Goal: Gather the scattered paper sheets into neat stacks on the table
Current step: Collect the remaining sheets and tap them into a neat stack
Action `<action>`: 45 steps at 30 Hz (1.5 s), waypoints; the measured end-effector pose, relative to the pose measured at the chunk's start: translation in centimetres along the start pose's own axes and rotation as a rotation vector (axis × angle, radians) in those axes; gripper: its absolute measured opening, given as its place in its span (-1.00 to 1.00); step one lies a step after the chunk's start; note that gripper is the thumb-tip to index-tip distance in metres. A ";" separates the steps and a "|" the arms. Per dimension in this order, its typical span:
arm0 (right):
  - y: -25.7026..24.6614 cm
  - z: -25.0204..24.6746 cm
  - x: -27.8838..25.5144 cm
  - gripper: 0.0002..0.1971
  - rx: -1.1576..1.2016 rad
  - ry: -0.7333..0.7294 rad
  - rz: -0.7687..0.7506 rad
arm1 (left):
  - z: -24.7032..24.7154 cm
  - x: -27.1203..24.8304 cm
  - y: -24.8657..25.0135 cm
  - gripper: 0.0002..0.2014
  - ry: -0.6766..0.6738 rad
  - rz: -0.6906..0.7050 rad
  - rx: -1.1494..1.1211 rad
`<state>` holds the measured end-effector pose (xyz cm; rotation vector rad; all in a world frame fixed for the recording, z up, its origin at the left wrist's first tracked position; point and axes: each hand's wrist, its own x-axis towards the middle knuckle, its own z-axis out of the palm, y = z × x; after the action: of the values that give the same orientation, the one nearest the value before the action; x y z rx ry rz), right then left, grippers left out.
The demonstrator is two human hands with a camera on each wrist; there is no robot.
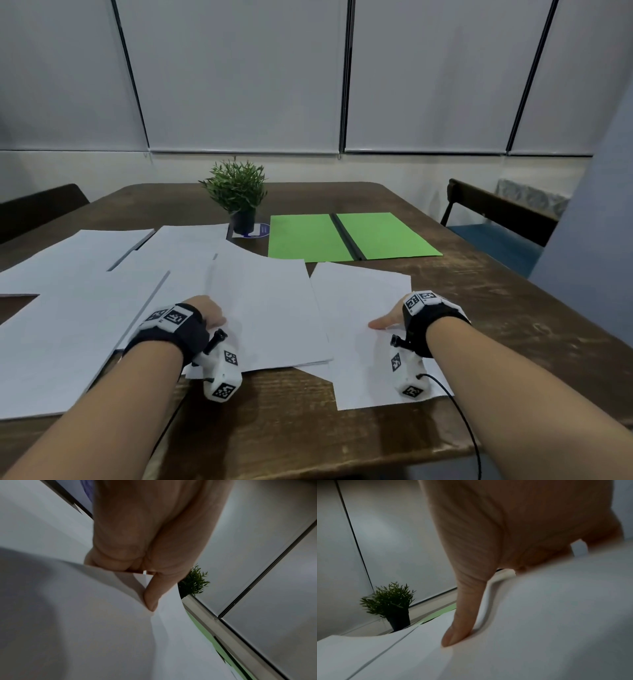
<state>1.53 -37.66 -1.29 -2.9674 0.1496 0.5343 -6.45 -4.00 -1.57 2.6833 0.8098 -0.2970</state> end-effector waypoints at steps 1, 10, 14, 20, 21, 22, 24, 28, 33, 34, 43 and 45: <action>-0.1 0.0 0.3 -0.16 0.004 -0.002 0.012 | -0.4 0.1 0.0 -0.55 -0.039 -0.037 0.031; -0.4 -1.2 1.1 -0.47 0.301 -0.031 0.059 | -0.8 0.8 -0.3 -0.50 -0.131 0.145 0.335; -0.9 -1.1 2.1 -0.48 0.585 -0.036 0.054 | -0.8 0.8 -0.2 -0.54 -0.132 0.153 0.336; 1.2 1.9 13.9 0.16 0.737 -0.029 0.029 | -0.9 0.4 -0.1 -0.52 -0.122 0.136 0.296; 1.3 2.1 14.2 0.12 0.762 -0.014 0.030 | -0.9 0.4 -0.1 -0.53 -0.132 0.132 0.301; 1.3 2.2 13.9 0.06 0.772 -0.011 0.032 | -0.9 0.4 -0.1 -0.53 -0.137 0.131 0.306; 0.7 1.3 10.6 -0.08 0.860 -0.061 0.018 | -0.9 0.4 -0.1 -0.52 -0.139 0.138 0.319; -0.2 -0.9 4.8 -0.44 0.801 -0.111 -0.019 | -0.9 0.4 -0.1 -0.51 -0.149 0.138 0.356; 0.9 -0.8 3.7 -0.47 0.685 -0.150 0.059 | -0.9 0.5 -0.1 -0.52 -0.144 0.140 0.351; 0.8 -0.5 4.0 -0.39 0.729 -0.127 0.047 | -0.9 0.5 0.0 -0.52 -0.148 0.137 0.350; 0.7 -1.6 4.1 -0.73 0.567 -0.138 -0.023 | -1.1 0.4 0.2 -0.51 -0.170 0.123 0.369; 1.0 -1.5 3.1 -0.59 0.348 -0.147 -0.040 | -1.0 0.4 0.1 -0.54 -0.160 0.126 0.350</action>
<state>4.84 -39.07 -1.15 -2.5793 0.1516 0.6452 -5.91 -3.52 -0.70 2.9650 0.5823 -0.6679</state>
